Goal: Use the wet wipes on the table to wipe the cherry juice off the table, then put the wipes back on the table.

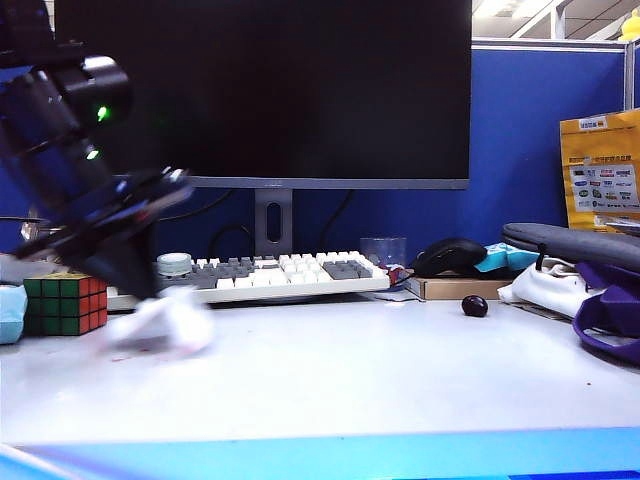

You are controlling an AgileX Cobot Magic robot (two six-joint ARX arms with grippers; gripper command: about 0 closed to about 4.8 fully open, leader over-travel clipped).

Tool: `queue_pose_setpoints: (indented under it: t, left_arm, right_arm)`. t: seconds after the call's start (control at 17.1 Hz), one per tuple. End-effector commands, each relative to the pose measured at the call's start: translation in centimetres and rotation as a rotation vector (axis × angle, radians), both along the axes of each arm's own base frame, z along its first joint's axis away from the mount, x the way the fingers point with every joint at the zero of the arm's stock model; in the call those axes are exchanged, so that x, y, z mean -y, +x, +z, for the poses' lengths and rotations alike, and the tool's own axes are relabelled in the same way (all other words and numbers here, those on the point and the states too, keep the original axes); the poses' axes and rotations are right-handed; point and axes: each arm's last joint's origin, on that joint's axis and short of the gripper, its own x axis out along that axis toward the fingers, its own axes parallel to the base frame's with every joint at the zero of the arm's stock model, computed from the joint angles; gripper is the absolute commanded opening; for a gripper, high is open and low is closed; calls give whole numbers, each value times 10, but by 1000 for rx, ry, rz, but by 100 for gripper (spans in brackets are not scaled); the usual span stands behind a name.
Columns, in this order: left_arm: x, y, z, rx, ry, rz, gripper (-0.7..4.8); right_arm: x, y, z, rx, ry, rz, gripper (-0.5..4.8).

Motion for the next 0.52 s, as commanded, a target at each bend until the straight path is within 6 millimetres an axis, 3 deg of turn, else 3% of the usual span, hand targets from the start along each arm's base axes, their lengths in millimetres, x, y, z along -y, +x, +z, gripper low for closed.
queue_pose_setpoints:
  t: [0.06, 0.23, 0.52]
  left_arm:
    - [7, 2, -11, -57, -43, -51, -5]
    - [9, 5, -33, -118, 23, -35, -5]
    - [-8, -3, -45, -117, 552, -9, -5]
  right_arm:
    - [0, 0, 0, 6, -1, 3, 0]
    - [0, 0, 0, 6, -1, 3, 0]
    - [0, 0, 0, 7, -1, 3, 0]
